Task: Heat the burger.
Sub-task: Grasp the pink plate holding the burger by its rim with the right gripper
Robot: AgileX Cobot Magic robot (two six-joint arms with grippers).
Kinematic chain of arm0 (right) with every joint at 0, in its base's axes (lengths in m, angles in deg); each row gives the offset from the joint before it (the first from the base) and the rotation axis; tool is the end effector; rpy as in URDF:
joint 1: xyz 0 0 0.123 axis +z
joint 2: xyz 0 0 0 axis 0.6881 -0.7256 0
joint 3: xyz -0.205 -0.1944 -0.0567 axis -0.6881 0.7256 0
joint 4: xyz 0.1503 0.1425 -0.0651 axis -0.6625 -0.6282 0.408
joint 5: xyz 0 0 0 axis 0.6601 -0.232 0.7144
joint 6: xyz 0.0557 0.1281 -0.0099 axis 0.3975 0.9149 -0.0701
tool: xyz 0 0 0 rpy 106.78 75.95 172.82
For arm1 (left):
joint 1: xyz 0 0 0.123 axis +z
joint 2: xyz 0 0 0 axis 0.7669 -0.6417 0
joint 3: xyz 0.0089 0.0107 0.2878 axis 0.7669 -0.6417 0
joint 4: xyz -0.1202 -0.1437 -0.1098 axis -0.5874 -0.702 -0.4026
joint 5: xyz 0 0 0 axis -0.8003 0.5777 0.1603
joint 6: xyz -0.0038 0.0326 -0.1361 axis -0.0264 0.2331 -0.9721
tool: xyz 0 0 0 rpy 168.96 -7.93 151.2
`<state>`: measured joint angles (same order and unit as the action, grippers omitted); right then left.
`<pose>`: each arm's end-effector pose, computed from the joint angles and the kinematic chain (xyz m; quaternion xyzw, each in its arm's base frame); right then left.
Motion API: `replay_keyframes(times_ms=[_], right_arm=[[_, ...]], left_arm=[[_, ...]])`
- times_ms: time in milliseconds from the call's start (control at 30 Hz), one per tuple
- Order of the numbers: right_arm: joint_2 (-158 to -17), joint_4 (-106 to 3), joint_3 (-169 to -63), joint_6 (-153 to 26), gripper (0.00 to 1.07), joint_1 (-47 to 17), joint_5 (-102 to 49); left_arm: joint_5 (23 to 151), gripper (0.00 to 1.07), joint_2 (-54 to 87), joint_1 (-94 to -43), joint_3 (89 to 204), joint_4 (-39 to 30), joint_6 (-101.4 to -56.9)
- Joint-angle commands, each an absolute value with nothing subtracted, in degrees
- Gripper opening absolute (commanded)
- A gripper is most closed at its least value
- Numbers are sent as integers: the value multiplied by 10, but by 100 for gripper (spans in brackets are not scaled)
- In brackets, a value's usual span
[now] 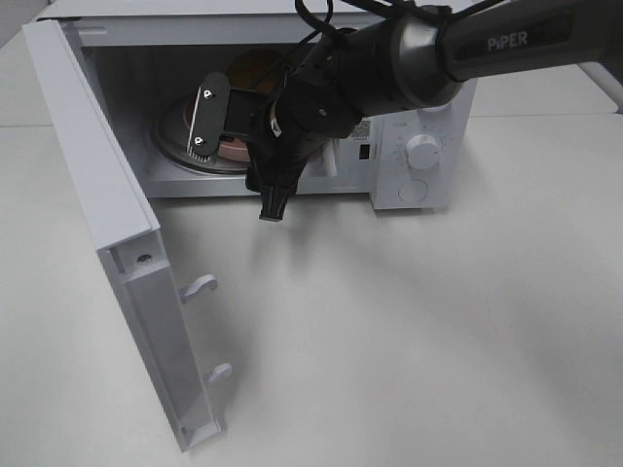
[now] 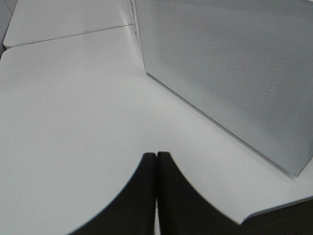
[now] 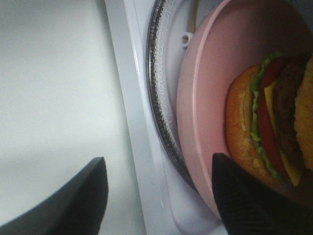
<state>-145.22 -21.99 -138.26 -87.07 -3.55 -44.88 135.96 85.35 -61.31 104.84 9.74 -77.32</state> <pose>0.3926 0.3053 0.1442 -0.6689 0.6308 -0.1141 0.3764 0.0047 -0.0016 0.2397 0.1244 0.8394 -0.0290 0.5284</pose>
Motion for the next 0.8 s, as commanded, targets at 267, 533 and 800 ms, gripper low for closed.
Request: replay_keyframes(times_ms=[267,533,800], right_arm=[[-1451,-190,-1387,-866,61,-43,-440],[-1454,-190,-1387,-866,61,-57,-422],[-1462,-190,-1387,-878,61,-63,-388]], left_arm=[[1352,0,865,-612,1047,96,-775],[1352,0,865,-612,1047,96,-775],[1352,0,865,-612,1047,96,-775]])
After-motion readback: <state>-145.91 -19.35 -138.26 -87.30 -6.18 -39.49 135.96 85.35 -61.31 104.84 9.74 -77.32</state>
